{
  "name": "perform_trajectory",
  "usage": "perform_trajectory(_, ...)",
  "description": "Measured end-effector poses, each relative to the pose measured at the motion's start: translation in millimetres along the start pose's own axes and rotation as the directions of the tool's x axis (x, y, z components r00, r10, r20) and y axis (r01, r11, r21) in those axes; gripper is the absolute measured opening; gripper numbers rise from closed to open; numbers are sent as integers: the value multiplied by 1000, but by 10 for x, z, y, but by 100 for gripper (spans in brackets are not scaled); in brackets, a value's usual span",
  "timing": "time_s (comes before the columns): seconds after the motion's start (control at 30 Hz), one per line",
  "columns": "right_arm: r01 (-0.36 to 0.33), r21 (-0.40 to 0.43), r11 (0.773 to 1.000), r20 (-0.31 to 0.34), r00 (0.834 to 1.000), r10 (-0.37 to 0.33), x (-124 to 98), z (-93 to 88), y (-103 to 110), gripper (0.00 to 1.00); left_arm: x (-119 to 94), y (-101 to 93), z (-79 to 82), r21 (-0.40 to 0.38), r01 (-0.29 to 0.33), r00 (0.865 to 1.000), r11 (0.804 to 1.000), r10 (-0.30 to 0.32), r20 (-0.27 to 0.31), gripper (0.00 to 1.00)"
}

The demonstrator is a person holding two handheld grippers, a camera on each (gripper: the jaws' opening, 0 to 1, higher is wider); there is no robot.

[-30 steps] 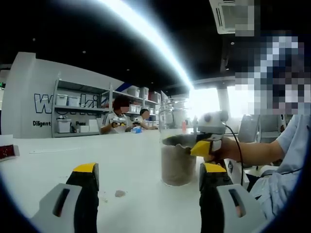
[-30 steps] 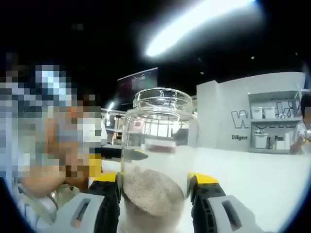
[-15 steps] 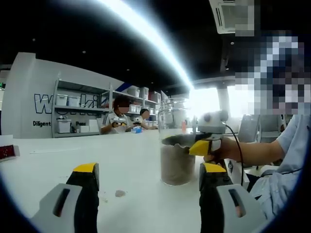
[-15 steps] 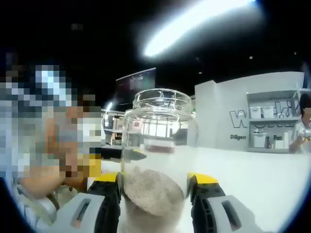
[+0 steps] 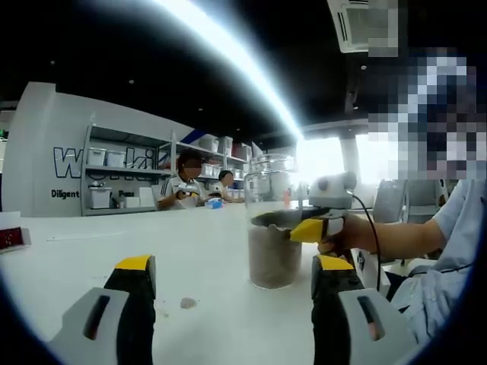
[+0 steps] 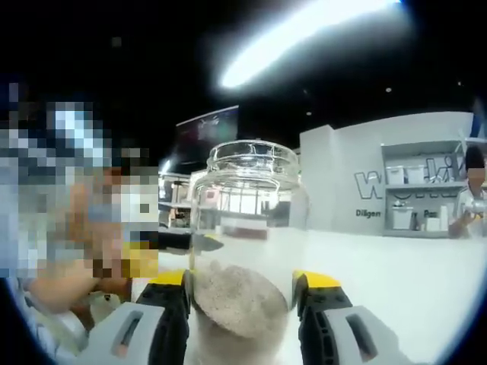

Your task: Tear open the coffee pouch, take out the coffee, and pour the coffee from the pouch into the cup

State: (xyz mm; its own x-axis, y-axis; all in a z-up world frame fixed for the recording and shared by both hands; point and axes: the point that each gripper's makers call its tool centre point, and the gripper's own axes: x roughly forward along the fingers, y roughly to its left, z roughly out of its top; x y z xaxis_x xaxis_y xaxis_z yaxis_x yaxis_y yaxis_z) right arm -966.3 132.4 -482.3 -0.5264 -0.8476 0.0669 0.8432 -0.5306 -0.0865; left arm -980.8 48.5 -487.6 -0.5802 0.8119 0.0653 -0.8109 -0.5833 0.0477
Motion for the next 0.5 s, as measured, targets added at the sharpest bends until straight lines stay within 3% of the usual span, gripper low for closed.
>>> perform_trajectory(0.5, 51, 18, 999, 1, 999, -51, 16, -5, -219, 55, 1, 0, 1, 0, 1, 1000, 1000, -1, 1, 85)
